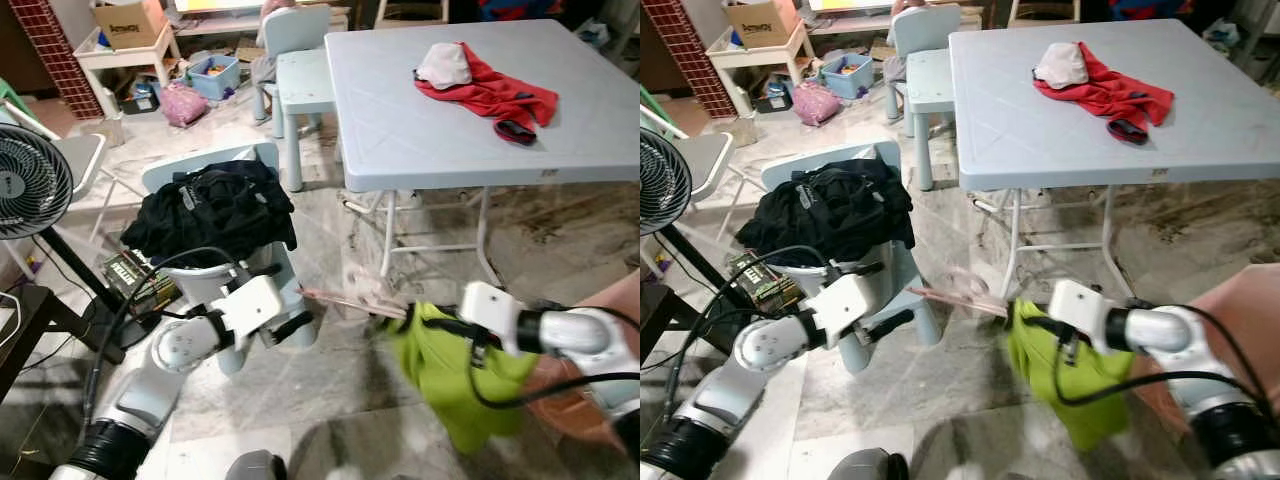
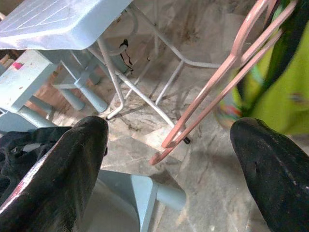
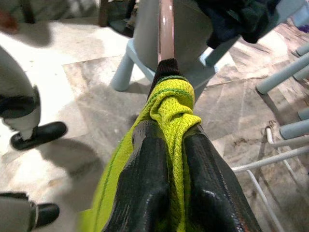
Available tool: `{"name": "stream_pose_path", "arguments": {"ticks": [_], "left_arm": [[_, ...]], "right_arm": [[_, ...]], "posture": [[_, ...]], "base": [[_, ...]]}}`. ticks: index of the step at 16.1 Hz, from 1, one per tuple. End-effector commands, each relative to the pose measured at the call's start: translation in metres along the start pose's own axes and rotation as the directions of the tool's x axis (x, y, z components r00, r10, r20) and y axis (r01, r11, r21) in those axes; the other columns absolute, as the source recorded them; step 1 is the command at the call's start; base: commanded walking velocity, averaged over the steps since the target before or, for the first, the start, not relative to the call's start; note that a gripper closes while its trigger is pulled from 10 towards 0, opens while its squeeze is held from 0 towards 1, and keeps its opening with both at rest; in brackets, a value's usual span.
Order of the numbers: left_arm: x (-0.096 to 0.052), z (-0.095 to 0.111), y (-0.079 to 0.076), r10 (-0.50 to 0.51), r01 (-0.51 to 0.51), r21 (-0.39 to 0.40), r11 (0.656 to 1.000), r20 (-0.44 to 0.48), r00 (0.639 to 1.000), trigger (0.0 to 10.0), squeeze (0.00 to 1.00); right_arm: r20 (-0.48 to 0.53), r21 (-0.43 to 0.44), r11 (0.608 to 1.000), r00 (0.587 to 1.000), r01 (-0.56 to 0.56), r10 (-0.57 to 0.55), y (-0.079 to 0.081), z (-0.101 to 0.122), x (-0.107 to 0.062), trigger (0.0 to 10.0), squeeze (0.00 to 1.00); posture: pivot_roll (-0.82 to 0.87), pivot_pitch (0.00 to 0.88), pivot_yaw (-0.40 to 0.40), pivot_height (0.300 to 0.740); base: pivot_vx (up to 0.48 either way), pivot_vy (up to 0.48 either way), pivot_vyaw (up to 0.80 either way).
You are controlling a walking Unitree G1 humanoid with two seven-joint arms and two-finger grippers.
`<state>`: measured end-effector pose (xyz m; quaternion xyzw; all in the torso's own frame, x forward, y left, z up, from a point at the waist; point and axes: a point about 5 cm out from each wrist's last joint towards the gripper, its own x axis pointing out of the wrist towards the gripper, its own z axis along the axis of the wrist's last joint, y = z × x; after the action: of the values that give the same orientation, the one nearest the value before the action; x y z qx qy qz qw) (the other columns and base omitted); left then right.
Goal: Hang hanger
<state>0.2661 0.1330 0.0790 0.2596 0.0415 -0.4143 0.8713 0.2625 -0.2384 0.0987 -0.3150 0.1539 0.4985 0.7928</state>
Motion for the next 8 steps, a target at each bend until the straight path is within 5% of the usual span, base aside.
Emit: {"name": "stream_pose_path", "arguments": {"ticks": [1,4,5,6,8], "left_arm": [[-0.001,0.000,0.001,-0.014,0.014,0.008,1.000,0.013,1.000,10.0,1.00],[-0.002,0.000,-0.006,-0.086,0.089,-0.056,0.994,0.050,0.995,10.0,1.00],[0.000,0.000,-0.013,-0.145,0.147,-0.044,0.988,0.051,0.988,10.0,0.61],[0.003,0.002,-0.015,-0.162,0.164,-0.037,0.986,0.053,0.985,10.0,0.00],[0.015,0.011,-0.023,-0.240,0.245,-0.061,0.968,0.087,0.967,10.0,0.00]], "right_arm": [[0.050,-0.041,0.999,0.999,-0.014,0.016,-0.007,0.011,-0.005,10.0,0.00],[0.062,-0.051,0.994,0.993,-0.092,0.096,-0.014,0.016,-0.014,10.0,0.00],[0.079,-0.066,0.990,0.988,-0.127,0.132,-0.016,0.021,-0.015,10.0,0.00],[0.080,-0.071,0.987,0.985,-0.144,0.150,-0.016,0.022,-0.015,10.0,0.00],[0.077,-0.093,0.977,0.977,-0.193,0.200,-0.015,0.024,-0.013,10.0,0.00]], "posture": [[-0.03,0.001,0.039,0.740],[-0.03,0.000,0.038,0.740],[-0.03,0.000,0.037,0.740],[-0.02,0.000,0.035,0.740],[-0.03,0.000,0.045,0.740]], "base": [[0.000,0.000,0.00],[0.000,0.000,0.00],[0.000,0.000,0.00],[0.000,0.000,0.00],[0.000,0.000,0.00]]}}
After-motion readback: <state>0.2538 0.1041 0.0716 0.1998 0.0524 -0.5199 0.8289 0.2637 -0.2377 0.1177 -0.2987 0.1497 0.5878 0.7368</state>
